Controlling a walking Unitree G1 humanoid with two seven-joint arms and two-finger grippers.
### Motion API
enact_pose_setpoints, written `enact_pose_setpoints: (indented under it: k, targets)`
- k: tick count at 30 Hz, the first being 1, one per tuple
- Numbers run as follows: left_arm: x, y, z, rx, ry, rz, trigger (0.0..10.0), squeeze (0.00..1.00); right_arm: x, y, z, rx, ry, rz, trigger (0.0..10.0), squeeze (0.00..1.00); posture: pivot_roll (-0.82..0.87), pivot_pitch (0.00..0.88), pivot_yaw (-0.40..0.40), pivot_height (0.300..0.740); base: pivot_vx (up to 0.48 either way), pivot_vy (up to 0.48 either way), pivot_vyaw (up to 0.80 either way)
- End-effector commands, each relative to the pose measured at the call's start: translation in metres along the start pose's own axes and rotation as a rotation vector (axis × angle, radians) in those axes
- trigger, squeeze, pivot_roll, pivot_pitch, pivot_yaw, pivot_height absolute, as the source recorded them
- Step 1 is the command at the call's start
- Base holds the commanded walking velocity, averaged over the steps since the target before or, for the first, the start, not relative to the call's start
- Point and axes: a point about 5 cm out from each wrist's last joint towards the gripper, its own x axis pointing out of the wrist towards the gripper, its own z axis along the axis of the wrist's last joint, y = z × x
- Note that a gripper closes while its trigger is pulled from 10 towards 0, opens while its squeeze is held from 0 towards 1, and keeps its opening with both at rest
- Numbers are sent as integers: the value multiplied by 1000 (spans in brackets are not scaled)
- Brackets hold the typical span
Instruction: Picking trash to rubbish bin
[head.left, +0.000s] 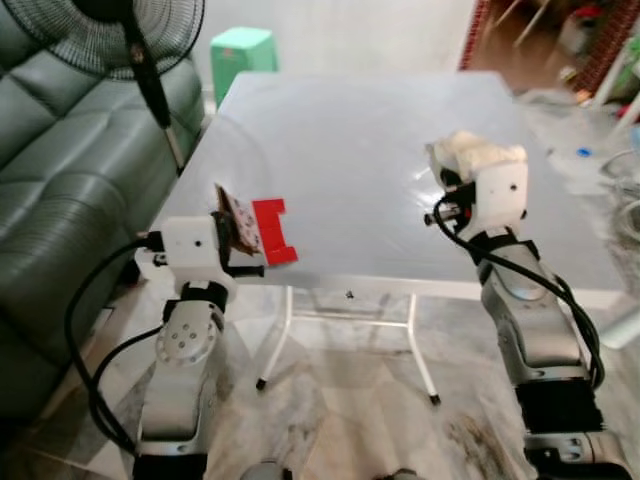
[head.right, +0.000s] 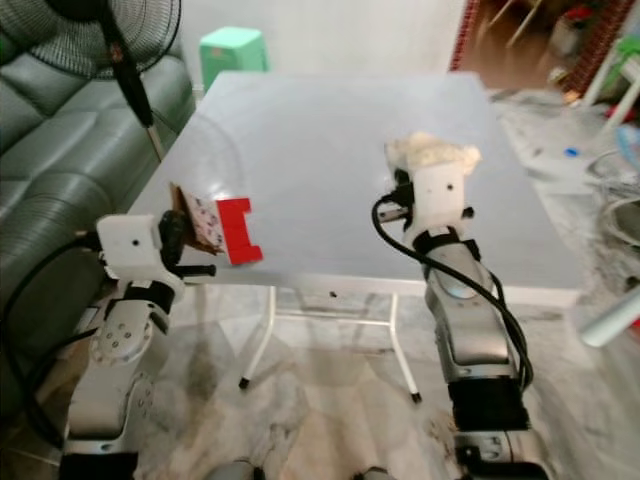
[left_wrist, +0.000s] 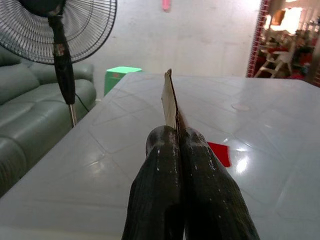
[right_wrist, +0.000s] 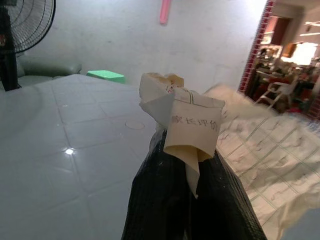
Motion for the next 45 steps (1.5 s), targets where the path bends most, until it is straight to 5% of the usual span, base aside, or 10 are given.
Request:
enact_pose_setpoints:
  k: [1, 15, 45]
  targets:
    - [1, 1, 3, -2, -8, 6, 10000, 0, 3, -1, 7, 0, -28, -6, 10000, 0, 49, 12, -4, 740, -255, 0, 0]
    - [3, 2, 2, -7, -19, 4, 10000, 0, 3, -4, 8, -10, -27, -18, 10000, 0, 35, 16, 0, 740, -143, 0, 0]
    - [9, 0, 4, -1, -40, -61, 10000, 0, 1, -5, 11, -28, -30, -12, 10000, 0, 12, 22, 2, 740, 71, -8, -787]
